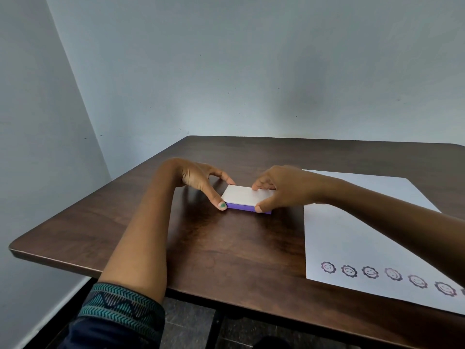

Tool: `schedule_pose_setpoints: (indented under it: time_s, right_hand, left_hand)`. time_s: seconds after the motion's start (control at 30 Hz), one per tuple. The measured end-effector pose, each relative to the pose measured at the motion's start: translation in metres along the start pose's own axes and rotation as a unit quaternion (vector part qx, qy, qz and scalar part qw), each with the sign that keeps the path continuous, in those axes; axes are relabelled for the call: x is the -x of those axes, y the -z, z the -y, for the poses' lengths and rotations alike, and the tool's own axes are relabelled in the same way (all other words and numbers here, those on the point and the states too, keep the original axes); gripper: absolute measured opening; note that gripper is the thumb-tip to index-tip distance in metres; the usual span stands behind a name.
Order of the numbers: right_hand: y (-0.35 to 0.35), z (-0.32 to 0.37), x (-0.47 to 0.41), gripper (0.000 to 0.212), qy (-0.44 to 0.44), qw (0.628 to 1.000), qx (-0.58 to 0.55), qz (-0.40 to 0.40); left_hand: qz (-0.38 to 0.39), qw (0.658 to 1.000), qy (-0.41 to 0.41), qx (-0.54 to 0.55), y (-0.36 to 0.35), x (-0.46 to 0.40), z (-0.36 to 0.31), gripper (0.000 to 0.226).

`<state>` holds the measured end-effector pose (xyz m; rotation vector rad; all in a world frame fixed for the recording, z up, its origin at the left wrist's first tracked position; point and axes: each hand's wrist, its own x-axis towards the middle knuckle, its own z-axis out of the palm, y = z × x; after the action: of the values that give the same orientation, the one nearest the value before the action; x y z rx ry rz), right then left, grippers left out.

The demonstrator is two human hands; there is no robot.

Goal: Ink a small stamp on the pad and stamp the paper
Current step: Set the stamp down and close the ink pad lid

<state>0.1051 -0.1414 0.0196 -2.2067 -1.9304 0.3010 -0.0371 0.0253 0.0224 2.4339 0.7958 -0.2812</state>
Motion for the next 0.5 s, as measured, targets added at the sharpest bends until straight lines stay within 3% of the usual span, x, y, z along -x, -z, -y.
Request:
schedule_pose_setpoints:
  time_s: [0.33, 0.5]
  right_hand:
    - [-0.0024, -0.0006, -0.0056, 0.058, -0.001, 1.000, 0.029, 0.001]
    - [-0.0011, -0.0059, 0.0007, 0.063, 0.010, 0.998, 0.011, -0.053]
  left_hand:
    - [-0.006, 1.000, 0.012, -0.020, -0.0003, -0.0029, 0.0003, 0.071]
    - [0.002, 1.000, -0.024, 0.017, -0.0028, -0.0033, -0.0038, 0.078]
